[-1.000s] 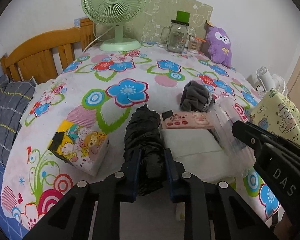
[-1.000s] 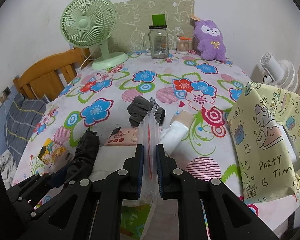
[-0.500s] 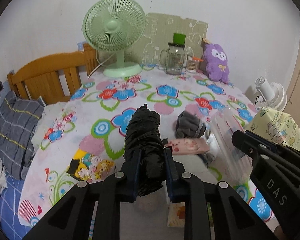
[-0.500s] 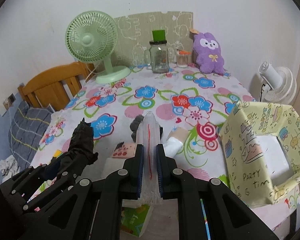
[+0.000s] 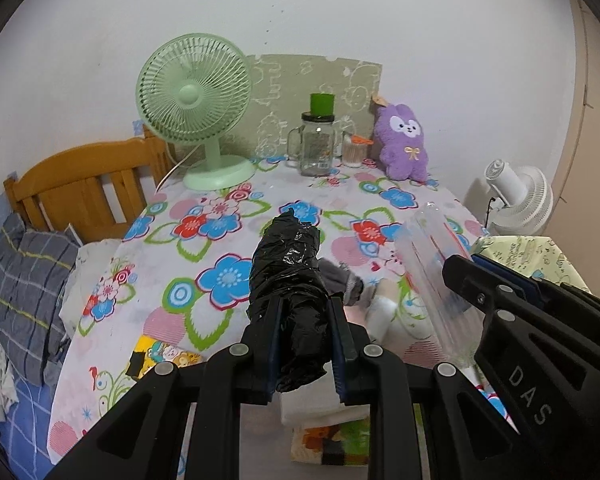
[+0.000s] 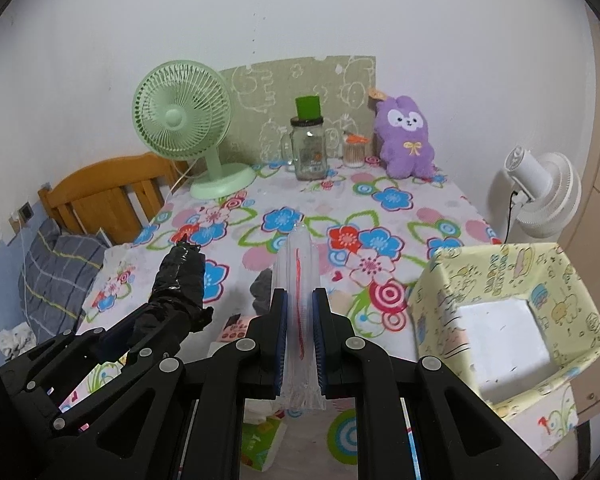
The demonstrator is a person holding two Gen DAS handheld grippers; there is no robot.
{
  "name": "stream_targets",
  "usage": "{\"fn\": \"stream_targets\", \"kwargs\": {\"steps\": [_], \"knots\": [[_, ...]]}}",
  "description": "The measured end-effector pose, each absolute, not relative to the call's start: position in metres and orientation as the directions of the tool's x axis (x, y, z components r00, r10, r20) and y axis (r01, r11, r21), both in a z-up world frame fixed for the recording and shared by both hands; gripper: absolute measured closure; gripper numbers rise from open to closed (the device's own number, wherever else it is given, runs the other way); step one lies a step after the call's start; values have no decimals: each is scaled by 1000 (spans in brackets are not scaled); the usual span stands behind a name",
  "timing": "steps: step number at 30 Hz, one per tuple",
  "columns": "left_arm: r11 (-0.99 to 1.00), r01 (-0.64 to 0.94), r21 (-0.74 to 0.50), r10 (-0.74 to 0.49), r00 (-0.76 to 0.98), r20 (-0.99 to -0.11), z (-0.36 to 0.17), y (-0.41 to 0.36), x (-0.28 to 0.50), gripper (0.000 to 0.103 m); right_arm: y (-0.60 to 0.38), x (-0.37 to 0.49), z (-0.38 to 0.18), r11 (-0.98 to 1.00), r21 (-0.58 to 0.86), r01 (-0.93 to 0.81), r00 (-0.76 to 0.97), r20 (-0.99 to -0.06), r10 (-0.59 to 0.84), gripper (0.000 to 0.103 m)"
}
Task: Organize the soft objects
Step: 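Lift the umbrella and bag and carry both toward the yellow-green box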
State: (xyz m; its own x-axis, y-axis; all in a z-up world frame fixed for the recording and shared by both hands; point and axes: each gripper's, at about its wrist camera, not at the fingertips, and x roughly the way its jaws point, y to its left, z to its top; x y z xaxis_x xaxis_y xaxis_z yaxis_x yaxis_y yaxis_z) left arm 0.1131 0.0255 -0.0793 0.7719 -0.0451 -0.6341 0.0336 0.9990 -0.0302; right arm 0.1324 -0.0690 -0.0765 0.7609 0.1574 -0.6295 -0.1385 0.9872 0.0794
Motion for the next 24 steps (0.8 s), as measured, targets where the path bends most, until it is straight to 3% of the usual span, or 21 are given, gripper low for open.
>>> {"fn": "stream_targets", "kwargs": {"steps": [24], "knots": [[994, 107, 7, -82, 801, -593, -55, -49, 113, 83, -138, 124, -50, 992, 79, -93, 800, -587, 122, 88]]}}
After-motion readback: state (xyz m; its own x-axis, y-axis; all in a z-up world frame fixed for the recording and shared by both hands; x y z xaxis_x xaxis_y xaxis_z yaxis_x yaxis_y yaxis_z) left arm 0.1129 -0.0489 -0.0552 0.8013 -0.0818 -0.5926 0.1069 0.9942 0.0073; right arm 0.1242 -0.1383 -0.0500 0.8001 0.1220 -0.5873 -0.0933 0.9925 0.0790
